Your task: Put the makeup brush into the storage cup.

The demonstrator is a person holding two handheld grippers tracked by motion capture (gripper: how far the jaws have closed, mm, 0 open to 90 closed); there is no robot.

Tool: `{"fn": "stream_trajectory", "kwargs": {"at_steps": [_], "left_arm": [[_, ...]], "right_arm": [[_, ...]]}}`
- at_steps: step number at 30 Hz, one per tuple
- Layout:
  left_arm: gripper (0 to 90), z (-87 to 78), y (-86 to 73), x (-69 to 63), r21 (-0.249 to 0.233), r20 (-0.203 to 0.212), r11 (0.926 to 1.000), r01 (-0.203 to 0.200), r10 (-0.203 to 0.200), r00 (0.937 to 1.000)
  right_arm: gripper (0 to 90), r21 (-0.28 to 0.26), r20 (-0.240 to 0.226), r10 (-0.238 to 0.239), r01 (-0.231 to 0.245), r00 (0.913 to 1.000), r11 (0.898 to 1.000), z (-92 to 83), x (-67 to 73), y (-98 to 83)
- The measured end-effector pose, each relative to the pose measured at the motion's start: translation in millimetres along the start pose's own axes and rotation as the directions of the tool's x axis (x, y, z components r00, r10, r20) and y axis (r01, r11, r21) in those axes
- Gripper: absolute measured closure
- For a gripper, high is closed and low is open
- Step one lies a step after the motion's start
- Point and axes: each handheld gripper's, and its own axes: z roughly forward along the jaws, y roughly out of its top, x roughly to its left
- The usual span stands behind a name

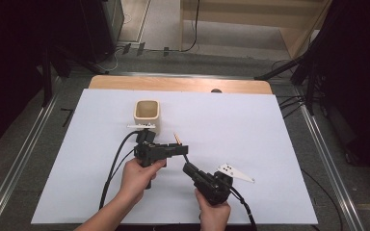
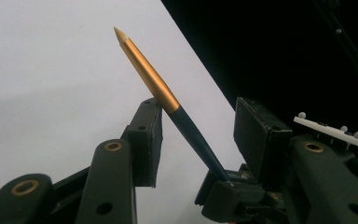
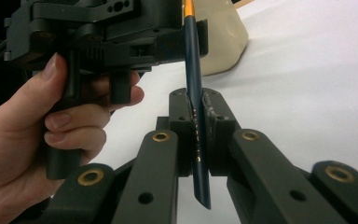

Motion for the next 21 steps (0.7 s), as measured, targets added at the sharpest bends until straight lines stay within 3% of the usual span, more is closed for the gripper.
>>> {"fn": "stream_trajectory", "kwargs": {"at_steps": [3,13,21], "left_arm": [[57.1,1.2,-0.5,2.7,-0.005,0.015,0.9996,0.027,-0.027,0.9995],[75.2,3.2,-2.2,5.4,0.003,0.024,0.999,0.045,-0.045,0.9987],[79.1,2.8,-2.5,7.1,0.013,0.047,0.9979,0.063,-0.064,0.9968]], "right_arm": [[84.4,-0.001,-0.001,-0.008,0.008,1.0,1.0,0.6,0.7,-0.3],[84.5,0.02,-0.003,-0.015,0.015,0.9999,1.0,4.3,1.4,-2.4],[84.4,0.036,-0.003,-0.021,0.021,0.9998,0.999,6.4,1.7,-4.0]]}}
